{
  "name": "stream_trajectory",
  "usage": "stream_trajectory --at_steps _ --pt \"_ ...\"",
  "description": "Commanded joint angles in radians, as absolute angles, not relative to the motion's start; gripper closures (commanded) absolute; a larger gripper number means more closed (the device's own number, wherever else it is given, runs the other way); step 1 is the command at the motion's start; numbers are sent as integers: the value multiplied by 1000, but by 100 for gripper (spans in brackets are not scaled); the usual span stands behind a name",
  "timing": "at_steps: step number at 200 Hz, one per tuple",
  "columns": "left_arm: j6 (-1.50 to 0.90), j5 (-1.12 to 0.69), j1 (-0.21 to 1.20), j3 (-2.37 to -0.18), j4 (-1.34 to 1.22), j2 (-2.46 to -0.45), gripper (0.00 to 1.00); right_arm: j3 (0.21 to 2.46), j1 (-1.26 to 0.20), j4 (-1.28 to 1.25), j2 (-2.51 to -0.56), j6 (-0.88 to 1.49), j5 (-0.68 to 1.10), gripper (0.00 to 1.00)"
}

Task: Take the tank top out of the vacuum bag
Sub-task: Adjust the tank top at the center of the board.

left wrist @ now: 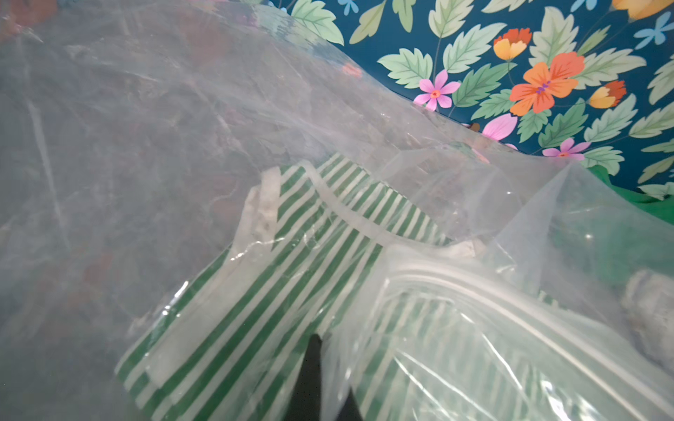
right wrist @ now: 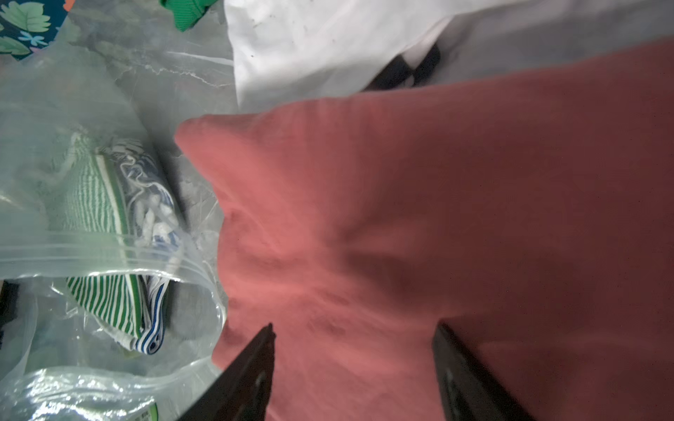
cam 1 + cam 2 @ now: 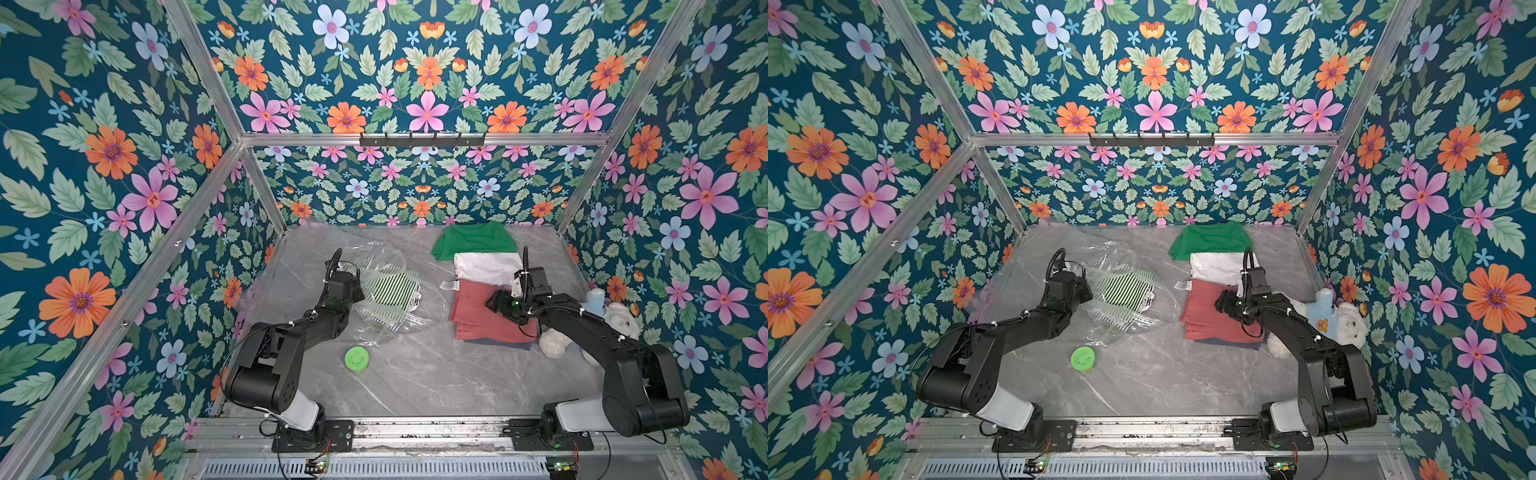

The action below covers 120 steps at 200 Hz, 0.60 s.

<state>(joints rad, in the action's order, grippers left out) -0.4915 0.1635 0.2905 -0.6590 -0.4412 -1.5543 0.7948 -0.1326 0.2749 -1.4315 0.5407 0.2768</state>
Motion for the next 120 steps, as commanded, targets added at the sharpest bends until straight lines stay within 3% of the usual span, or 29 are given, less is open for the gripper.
stream_trajectory --at_steps 1,54,120 --pt "-497 176 296 -665 -460 -1552 100 772 -134 142 -1487 625 255 31" --pt "-538 178 296 -671 -457 -1555 100 761 -133 32 -1571 683 220 30" --pt "-607 151 298 -686 -469 -1584 100 749 -182 37 -1376 633 208 19"
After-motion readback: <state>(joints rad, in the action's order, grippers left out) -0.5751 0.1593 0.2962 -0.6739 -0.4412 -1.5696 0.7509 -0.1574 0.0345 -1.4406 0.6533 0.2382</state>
